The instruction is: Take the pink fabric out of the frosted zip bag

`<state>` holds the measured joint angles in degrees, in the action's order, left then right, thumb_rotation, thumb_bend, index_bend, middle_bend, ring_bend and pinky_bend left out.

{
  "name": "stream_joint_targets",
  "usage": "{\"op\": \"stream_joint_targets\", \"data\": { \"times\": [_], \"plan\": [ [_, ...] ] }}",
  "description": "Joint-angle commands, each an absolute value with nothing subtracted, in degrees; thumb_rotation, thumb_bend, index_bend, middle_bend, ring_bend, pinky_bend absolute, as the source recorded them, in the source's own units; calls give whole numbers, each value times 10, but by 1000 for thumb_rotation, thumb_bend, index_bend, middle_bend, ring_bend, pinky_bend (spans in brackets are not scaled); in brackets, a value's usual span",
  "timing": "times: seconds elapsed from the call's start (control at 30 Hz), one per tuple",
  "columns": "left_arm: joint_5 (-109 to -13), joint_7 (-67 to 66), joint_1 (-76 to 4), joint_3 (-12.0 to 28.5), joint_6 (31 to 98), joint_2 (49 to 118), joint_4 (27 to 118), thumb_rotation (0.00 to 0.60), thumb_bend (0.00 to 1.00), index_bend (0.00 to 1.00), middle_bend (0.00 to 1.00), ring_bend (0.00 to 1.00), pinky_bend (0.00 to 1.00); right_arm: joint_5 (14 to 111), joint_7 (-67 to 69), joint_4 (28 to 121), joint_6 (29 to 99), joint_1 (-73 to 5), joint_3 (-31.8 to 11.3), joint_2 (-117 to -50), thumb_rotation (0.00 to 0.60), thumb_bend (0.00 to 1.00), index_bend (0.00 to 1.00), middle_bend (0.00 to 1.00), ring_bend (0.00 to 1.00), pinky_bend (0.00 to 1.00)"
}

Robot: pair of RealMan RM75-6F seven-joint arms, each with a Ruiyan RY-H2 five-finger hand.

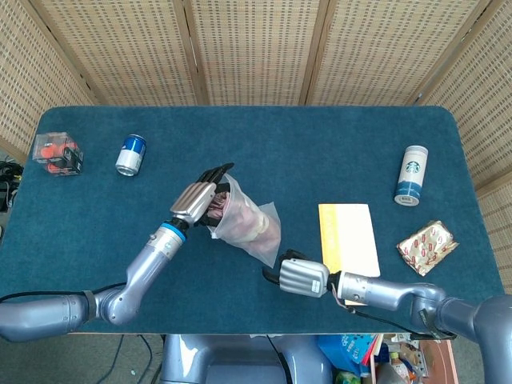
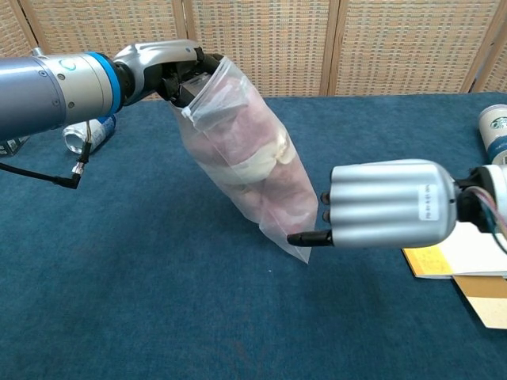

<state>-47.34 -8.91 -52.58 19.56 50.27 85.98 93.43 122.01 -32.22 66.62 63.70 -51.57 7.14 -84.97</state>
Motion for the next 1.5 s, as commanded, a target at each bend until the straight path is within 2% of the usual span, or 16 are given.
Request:
{"op": "stream_joint_targets", "data": {
  "times": [0.03, 0.33, 0.9, 1.13, 1.2, 1.33, 1.37, 1.43, 1.5],
  "plan": [
    [-469, -89, -528, 194, 503, 860, 935, 600, 671, 710, 0, 0, 0, 1183, -390, 708, 558, -533, 42, -875, 600, 85, 213, 760, 737, 966],
    [-460, -83, -533, 190, 501, 866, 932, 600, 672, 710, 0, 0, 0, 1137, -442, 705, 527, -522, 15, -905, 600, 86, 213, 759, 737, 966],
    [-447, -67, -537, 190, 492, 858, 940, 600, 673, 711, 0, 0, 0, 1097, -519, 681, 488, -521, -7, -944, 600, 86, 213, 758, 737, 966],
    [-444, -56, -536, 190, 480, 843, 952, 600, 675, 713, 0, 0, 0, 1071, -538, 670, 466, -520, -15, -962, 600, 100, 302, 758, 737, 966],
    [-443, -51, -536, 191, 474, 839, 956, 600, 676, 714, 0, 0, 0, 1068, -538, 666, 465, -521, -15, -965, 600, 182, 376, 760, 737, 966],
    [-446, -43, -536, 189, 463, 829, 961, 600, 677, 715, 0, 0, 0, 1063, -531, 661, 462, -524, -14, -971, 600, 497, 621, 770, 737, 966],
    [-447, -41, -536, 189, 462, 827, 962, 600, 677, 715, 0, 0, 0, 1063, -530, 660, 463, -526, -13, -972, 600, 557, 656, 773, 737, 966],
    [-448, -37, -536, 189, 460, 824, 963, 600, 678, 715, 0, 0, 0, 1063, -527, 658, 464, -527, -11, -972, 600, 738, 727, 784, 741, 966],
    [-451, -34, -536, 188, 460, 823, 963, 600, 677, 715, 0, 0, 0, 1063, -522, 657, 464, -529, -8, -972, 600, 871, 759, 793, 747, 970]
  ]
}}
